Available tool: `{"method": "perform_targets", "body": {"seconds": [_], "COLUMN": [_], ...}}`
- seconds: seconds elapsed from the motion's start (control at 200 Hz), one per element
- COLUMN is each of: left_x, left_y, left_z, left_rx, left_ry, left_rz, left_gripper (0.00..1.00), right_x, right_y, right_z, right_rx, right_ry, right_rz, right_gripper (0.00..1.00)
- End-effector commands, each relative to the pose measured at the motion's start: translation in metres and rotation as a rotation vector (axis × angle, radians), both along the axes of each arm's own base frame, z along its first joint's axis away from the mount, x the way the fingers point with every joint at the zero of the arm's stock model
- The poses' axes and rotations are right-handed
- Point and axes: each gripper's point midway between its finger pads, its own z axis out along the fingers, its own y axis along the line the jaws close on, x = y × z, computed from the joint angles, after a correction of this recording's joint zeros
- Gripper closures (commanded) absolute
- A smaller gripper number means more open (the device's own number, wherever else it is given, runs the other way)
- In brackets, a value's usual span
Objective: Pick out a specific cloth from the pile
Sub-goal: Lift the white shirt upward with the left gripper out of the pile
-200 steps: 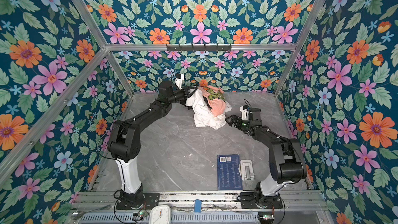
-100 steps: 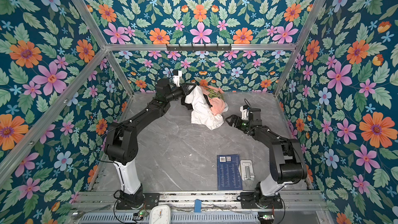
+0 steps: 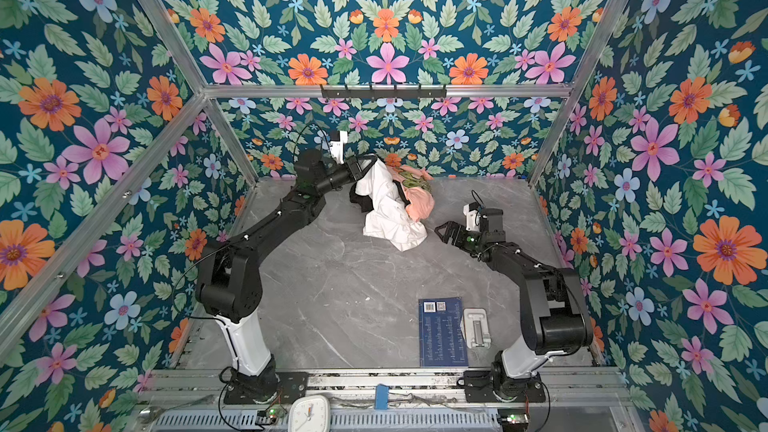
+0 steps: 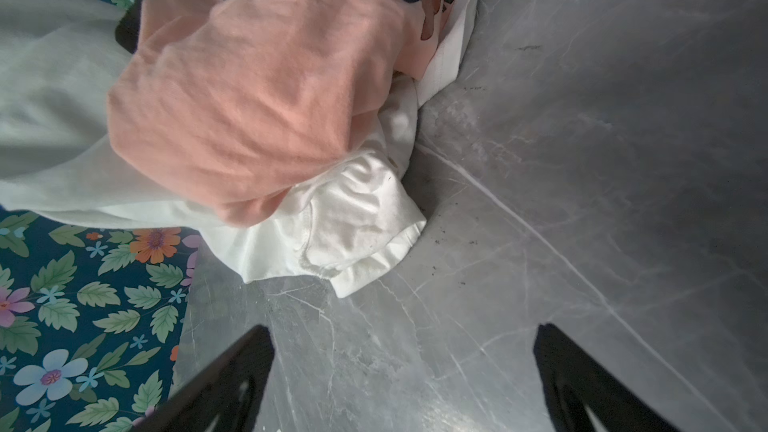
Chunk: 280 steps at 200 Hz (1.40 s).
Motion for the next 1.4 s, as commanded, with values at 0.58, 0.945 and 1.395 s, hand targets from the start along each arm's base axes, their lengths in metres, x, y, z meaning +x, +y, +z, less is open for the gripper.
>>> {"method": "perform_targets", "body": {"seconds": [0.58, 0.945, 1.395], "left_x": [-0.019, -0.028, -0.035], "left_y": [0.005, 0.009, 0.009], "left_z": [0.063, 0.08, 0.099], "left_rx": [-0.073, -0.086, -0.103], "left_ry": [-0.137, -0.168, -0.189], "left_rz": [-0.02, -0.017, -0.033], "left_gripper": [1.0, 1.0, 1.0], "right_x": [-0.002, -0.002, -0.002], "right_y": [-0.002, -0.002, -0.002], "right_z": [0.003, 0.002, 0.003], "right_rx": [-0.02, -0.02, -0.019], "right_ry": [-0.017, -0.016, -0.019], "right_rz": [0.0, 0.0, -0.001], "right_gripper": [0.01, 0.01, 0.01]}}
